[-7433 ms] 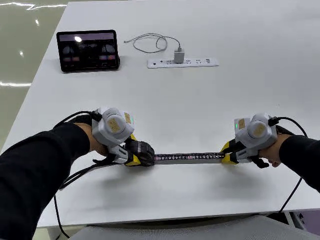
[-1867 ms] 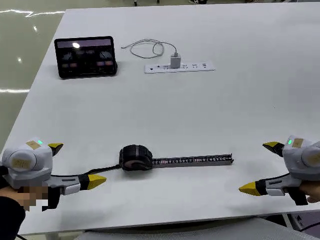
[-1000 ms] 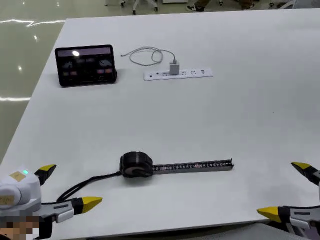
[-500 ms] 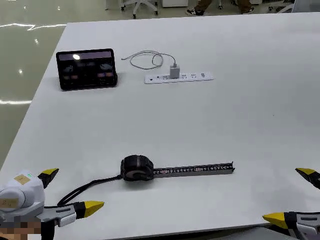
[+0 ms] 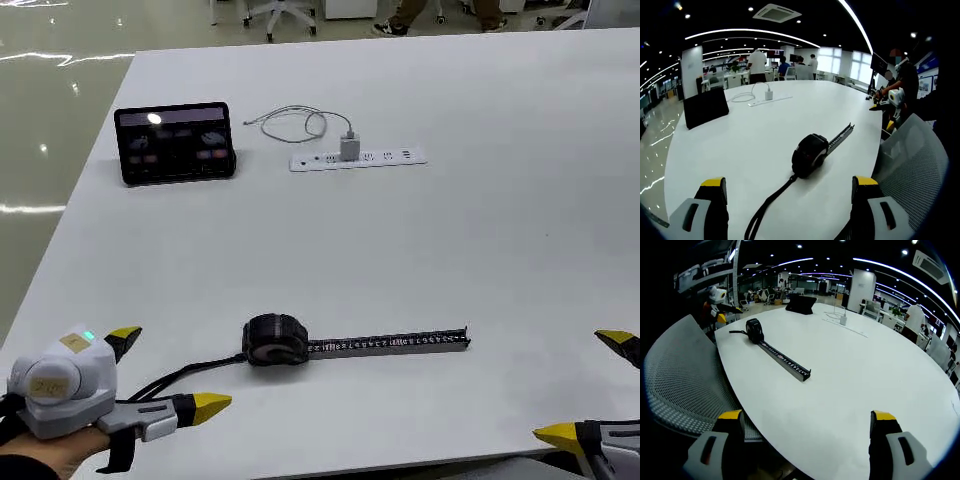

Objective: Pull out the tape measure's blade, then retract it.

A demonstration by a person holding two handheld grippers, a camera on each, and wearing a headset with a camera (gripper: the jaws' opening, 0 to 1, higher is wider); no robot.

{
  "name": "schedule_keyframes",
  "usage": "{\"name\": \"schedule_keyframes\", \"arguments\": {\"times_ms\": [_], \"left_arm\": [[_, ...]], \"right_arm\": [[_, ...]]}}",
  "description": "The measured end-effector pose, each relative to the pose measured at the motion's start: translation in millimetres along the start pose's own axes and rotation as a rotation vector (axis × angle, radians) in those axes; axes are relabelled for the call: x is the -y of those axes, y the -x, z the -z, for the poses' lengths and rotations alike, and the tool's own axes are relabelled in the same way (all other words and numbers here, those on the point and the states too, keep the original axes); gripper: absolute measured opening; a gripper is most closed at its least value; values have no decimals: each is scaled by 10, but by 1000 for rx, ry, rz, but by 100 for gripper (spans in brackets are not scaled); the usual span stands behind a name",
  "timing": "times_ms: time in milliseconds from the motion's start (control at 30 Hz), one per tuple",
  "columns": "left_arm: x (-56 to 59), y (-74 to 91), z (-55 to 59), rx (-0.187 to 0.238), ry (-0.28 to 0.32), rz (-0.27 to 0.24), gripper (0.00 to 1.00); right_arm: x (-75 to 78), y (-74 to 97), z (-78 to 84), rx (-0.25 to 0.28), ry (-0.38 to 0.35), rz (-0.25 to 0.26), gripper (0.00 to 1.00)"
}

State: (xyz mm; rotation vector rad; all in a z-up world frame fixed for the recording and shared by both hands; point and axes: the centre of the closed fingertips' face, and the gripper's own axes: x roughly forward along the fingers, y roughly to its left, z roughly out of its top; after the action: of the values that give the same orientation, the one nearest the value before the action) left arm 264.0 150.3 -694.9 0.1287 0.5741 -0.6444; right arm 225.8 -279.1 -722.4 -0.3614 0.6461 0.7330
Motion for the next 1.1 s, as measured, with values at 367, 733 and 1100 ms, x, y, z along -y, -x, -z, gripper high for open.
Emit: {"name": "schedule_keyframes", "arguments": {"times_ms": [367,733,1100], "left_arm": [[408,-291,-173,-65,-27,43,100],[706,-621,-220,-89,-12,33,100],[554,-802,-100,-91,153,-182,100]], "right_arm": [[21,-7,-113,-26,75,-33,100],[-57,-128,-210,-65,171,-113,100],[-38,-250,-323,-74,221,-148,100]]}}
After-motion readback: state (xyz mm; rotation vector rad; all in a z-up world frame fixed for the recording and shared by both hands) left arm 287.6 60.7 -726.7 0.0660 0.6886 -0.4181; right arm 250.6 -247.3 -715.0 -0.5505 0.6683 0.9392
